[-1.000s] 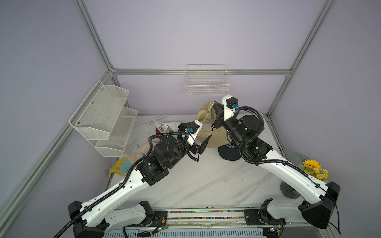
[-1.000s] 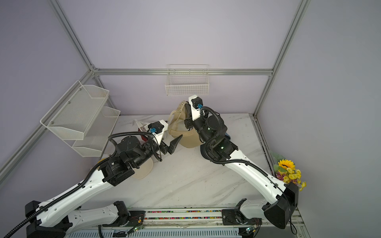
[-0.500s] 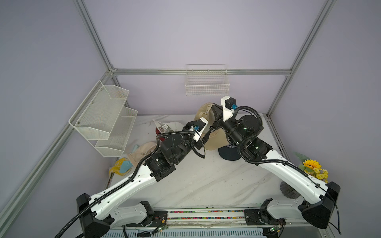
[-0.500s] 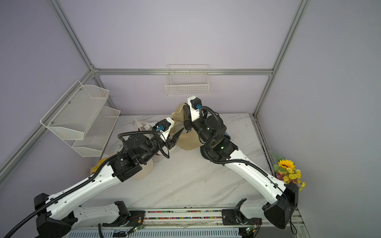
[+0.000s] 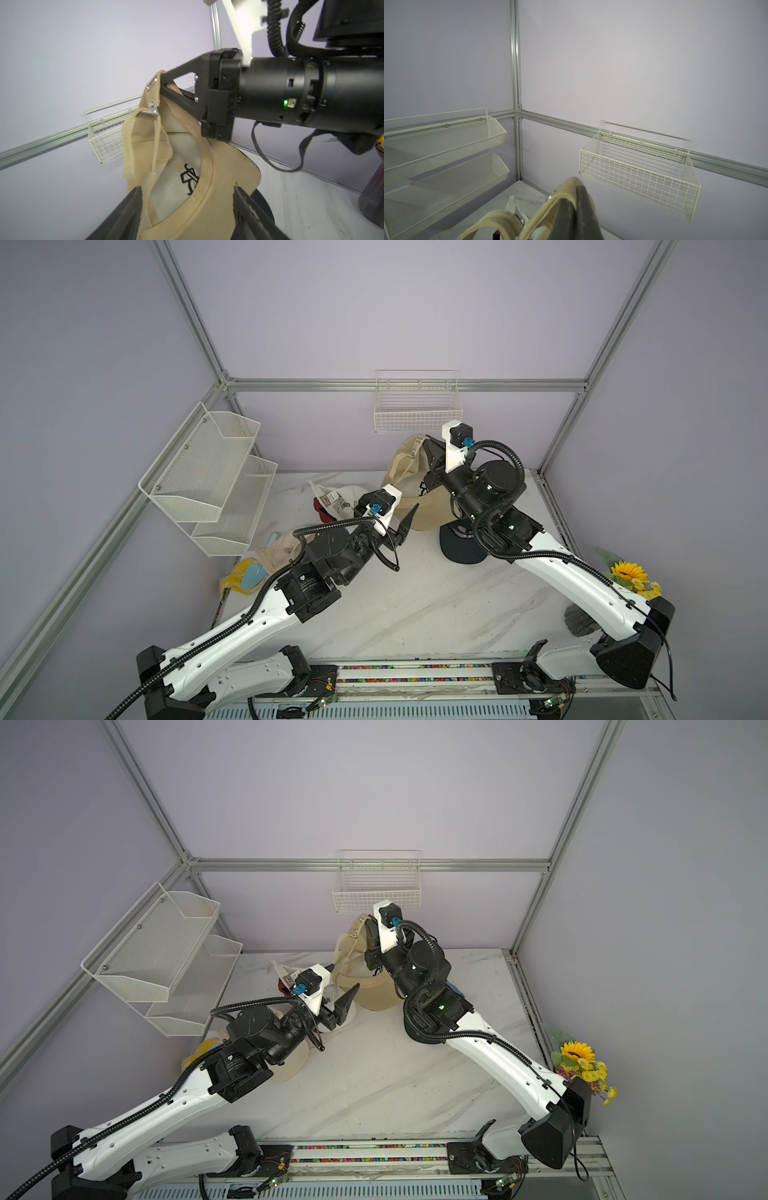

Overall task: Open the adjustable buckle of the baseball cap
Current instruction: Pull the adjustable strap on the baseball cap.

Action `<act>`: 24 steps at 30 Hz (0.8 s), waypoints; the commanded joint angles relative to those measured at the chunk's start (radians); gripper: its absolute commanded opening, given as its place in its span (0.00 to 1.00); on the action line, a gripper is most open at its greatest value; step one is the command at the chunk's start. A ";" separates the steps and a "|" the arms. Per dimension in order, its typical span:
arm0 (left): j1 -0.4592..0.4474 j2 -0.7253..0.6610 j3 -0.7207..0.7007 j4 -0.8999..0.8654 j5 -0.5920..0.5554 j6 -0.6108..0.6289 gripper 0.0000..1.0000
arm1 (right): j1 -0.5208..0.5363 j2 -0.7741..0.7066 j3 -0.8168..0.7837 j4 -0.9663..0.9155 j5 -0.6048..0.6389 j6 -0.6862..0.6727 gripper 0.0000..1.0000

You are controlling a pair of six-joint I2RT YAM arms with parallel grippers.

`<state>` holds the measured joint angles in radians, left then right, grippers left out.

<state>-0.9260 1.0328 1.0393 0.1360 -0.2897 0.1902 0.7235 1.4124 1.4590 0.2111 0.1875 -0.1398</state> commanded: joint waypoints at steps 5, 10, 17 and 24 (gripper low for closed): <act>-0.014 0.019 -0.003 0.113 -0.012 0.015 0.65 | -0.004 0.007 0.040 -0.005 -0.017 0.003 0.00; -0.013 0.049 0.028 0.147 -0.027 0.054 0.65 | -0.004 -0.006 0.020 -0.009 -0.039 0.011 0.00; -0.011 0.112 0.086 0.163 -0.104 0.096 0.64 | -0.004 -0.036 -0.010 -0.016 -0.067 0.021 0.00; -0.008 0.125 0.091 0.220 -0.181 0.134 0.58 | -0.002 -0.062 -0.034 -0.029 -0.089 0.025 0.00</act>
<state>-0.9363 1.1614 1.0660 0.2714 -0.4114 0.2821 0.7235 1.4017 1.4334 0.1722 0.1219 -0.1322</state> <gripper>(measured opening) 0.586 0.051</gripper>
